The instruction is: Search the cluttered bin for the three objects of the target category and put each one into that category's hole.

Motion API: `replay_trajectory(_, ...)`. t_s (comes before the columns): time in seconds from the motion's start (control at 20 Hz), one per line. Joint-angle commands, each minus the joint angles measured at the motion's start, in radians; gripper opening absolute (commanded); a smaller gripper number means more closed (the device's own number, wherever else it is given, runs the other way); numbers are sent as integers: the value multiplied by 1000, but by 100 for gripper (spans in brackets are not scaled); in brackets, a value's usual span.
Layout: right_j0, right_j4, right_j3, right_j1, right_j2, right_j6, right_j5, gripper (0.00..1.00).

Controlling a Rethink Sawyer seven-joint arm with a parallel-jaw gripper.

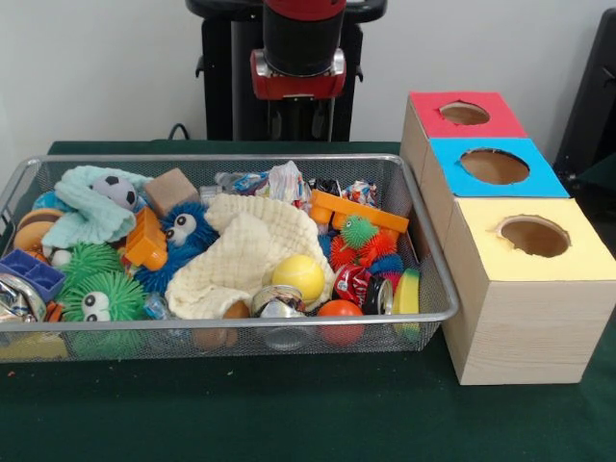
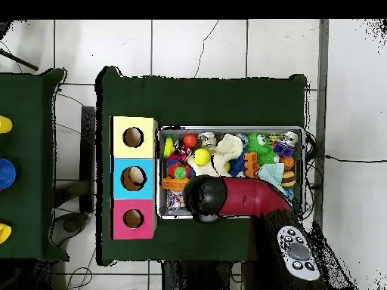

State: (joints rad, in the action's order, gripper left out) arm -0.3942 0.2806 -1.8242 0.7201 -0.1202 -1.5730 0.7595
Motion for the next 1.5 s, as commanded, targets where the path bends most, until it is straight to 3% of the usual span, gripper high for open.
replay_trajectory(0.05,-54,77,51,-36,-92,99,-59,100)
replay_trajectory(0.7,-118,125,103,-43,-145,134,-6,100)
replay_trajectory(1.5,-159,167,79,-68,-159,102,-55,100)
